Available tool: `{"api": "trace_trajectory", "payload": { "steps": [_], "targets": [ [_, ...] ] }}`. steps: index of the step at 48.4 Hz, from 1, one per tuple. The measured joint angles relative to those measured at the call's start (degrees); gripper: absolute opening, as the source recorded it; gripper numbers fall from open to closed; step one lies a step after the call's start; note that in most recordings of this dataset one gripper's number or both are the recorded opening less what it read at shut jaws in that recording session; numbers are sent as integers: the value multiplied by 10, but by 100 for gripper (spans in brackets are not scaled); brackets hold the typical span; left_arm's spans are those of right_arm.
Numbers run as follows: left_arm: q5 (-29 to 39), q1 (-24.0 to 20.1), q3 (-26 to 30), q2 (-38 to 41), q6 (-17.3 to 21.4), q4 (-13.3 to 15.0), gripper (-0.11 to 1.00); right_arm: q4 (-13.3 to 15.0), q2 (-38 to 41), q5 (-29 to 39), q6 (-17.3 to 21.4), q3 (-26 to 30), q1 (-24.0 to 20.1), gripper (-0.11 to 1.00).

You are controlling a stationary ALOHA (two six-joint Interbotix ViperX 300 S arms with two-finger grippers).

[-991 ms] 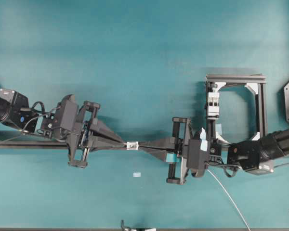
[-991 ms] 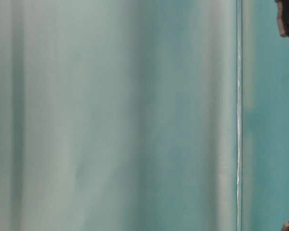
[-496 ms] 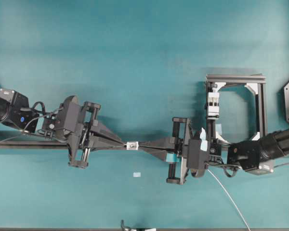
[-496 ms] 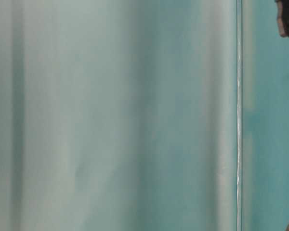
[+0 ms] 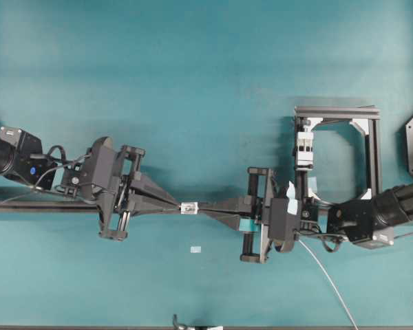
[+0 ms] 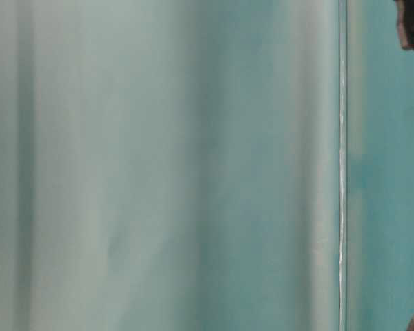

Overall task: Insert the wire through the hole in the metal fitting marked with a red label. (retake)
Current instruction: 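Close the left gripper on the wire tip emerging past the bracket, then pull the wire leftward through the hole with the left gripper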

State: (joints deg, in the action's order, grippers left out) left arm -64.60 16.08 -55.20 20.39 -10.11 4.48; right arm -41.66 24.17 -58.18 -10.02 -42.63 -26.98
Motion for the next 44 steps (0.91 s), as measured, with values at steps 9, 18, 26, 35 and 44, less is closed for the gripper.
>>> {"api": "trace_trajectory", "payload": {
  "steps": [9,18,26,35,44],
  "targets": [
    [1,1,1,0,0,-3,-10,0,-8,0,-2,-17,10,52],
    [1,1,1,0,0,-4,-10,-1,-20,-2,-2,-29,16,69],
    [4,1,-3,-4,0,-4,-10,-1,-24,-2,-2,-33,16,69],
    [30,5,-22,-30,-1,-4,-10,-1,-24,-2,-2,-33,16,69],
    [56,15,-57,-78,0,-4,-10,-1,-24,-3,-2,-33,16,69]
  ]
}}
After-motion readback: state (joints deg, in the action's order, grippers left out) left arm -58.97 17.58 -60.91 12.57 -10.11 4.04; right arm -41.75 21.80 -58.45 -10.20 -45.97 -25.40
